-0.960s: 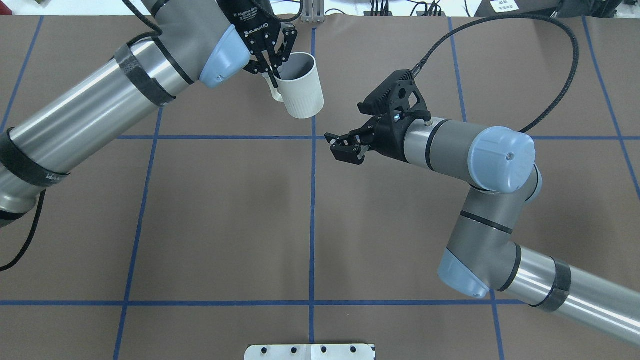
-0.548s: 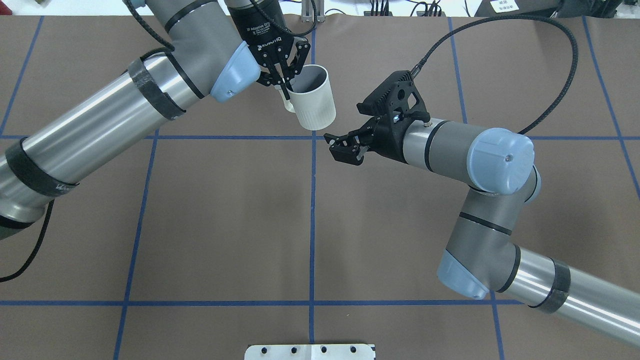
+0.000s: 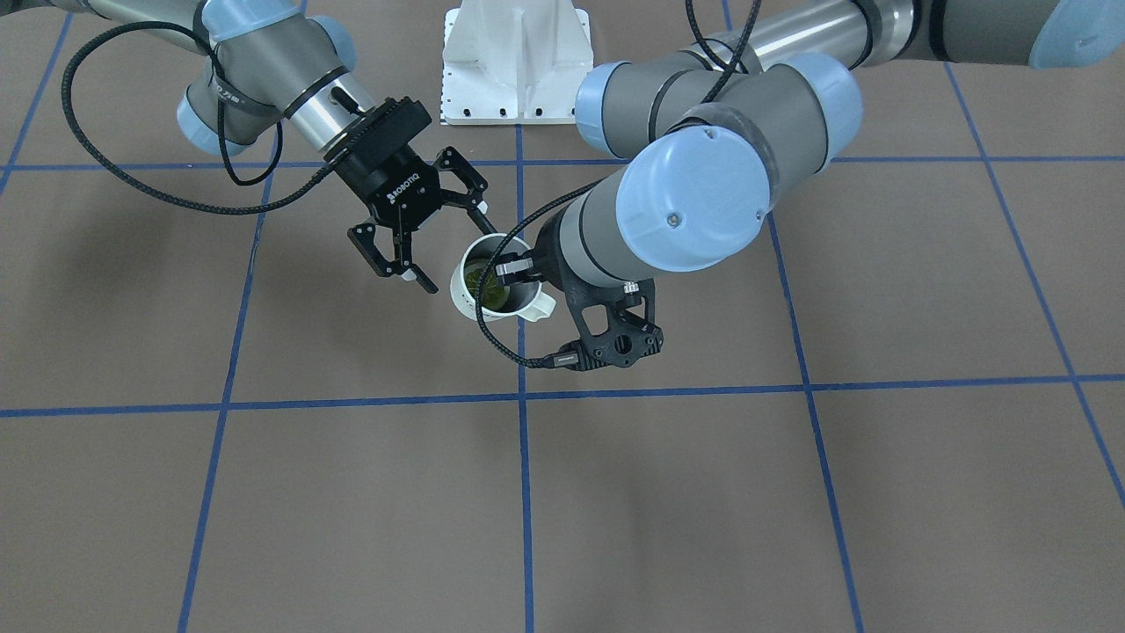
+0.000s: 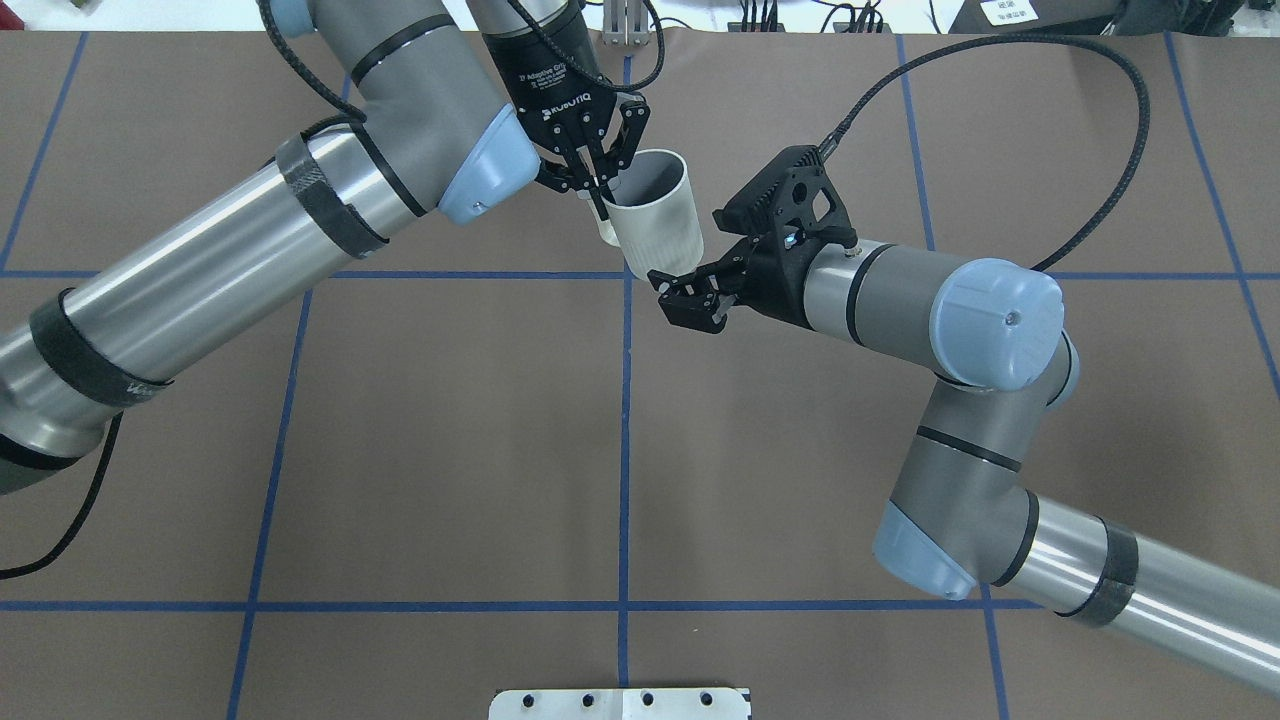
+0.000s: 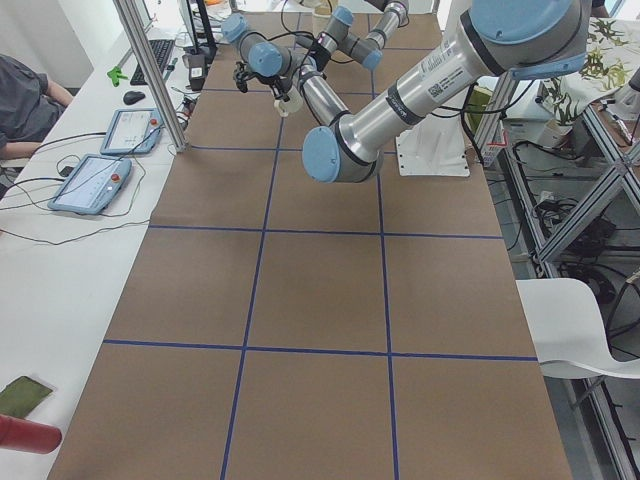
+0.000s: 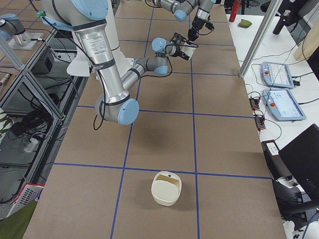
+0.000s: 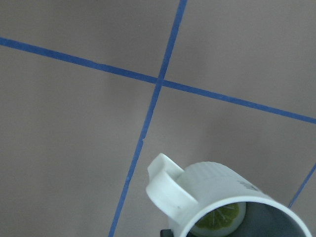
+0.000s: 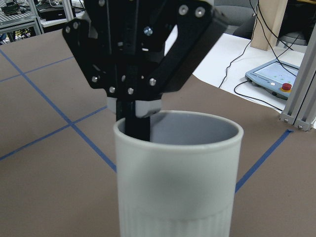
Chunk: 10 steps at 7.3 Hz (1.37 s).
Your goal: Left arm hands cup to right arm to dump lemon
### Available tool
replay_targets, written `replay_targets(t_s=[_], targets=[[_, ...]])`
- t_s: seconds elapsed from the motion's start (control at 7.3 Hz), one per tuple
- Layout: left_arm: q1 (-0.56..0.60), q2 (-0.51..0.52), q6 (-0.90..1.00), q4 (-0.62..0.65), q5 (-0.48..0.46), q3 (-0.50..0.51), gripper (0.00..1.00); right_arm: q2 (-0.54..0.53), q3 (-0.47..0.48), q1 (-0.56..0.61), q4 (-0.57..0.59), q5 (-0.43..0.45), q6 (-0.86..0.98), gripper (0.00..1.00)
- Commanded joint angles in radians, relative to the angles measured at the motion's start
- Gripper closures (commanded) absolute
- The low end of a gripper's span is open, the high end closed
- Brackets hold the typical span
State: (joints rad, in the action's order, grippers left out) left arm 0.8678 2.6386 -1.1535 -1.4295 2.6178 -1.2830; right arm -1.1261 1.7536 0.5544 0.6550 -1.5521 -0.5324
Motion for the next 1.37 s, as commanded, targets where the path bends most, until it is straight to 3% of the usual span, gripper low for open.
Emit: replay_targets(t_s=[0.0,1.23], targets=[[-0.01,0.006,0.0,-0.015,0.007,-0.002,1.0,-0.001,-0.002,-0.001,0.0,0.0,0.0,0.02],[-0.038,0.012,-0.011,-0.019,0.036,-0.01,1.0,-0.011,-0.002,-0.004,-0.002,0.0,0.0,0.04]])
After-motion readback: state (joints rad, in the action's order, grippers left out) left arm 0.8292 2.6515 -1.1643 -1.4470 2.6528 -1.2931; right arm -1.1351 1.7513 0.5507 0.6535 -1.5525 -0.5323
